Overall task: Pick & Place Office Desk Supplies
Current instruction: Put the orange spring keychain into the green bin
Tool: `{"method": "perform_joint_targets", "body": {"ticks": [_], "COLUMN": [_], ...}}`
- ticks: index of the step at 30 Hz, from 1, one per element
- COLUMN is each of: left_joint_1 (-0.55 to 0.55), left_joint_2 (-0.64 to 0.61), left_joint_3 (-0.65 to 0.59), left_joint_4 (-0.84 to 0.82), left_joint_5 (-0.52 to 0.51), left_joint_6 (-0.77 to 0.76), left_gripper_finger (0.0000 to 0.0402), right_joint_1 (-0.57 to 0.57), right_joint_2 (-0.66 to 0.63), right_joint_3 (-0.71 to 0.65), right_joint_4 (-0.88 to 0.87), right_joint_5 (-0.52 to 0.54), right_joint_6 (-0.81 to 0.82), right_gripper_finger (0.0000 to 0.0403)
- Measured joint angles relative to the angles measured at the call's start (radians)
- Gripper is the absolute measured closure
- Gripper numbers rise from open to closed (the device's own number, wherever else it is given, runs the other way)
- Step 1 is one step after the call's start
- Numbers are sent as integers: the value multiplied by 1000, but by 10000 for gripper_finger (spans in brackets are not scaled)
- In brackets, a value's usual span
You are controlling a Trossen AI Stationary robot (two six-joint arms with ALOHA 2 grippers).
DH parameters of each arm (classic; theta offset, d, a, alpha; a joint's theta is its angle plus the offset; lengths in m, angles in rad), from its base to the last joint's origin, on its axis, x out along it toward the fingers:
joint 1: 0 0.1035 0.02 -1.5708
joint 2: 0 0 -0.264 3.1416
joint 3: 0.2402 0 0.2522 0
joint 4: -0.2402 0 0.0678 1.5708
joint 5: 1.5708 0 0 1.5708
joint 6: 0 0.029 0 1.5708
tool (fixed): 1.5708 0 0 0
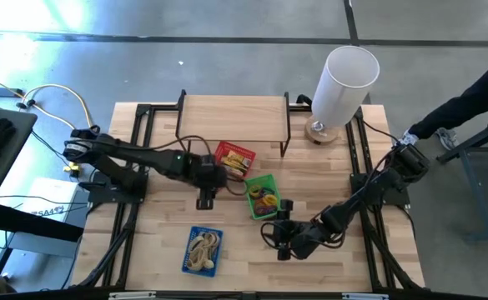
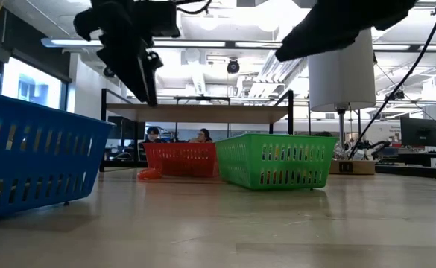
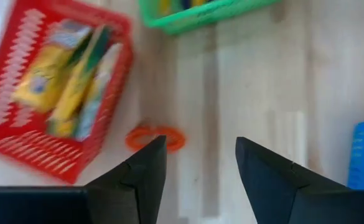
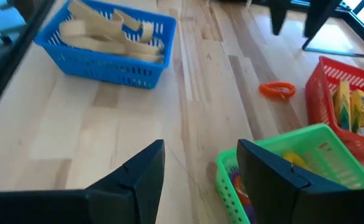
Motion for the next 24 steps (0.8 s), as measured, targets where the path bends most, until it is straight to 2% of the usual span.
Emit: {"method": "perform_joint_targets", "body": {"ticks": [3,9,12,17,24], "left_joint_1": [33,91,113,127,81], "left_joint_2": [0,0,0,0,0], "left_joint_3": [-47,-164,-222,-285,-320], "left_joint_4": [106,301,372,421,427], "left_joint_5": [63,78,117,136,105], "left_joint_6": [37,50,51,17,-47], "left_gripper_finger": [216,216,216,216,216], "right_joint_1": [-4,-4,-3,-3,-3], "right_joint_2": [0,0,0,0,0], "right_joint_3": [0,0,0,0,0], "right_joint_4": [-20,-89,-106,-114,-114], "right_joint_5": [0,1,1,1,1], "right_joint_6": [0,48,69,76,79], "right_gripper_finger": [213,213,213,213,213]}}
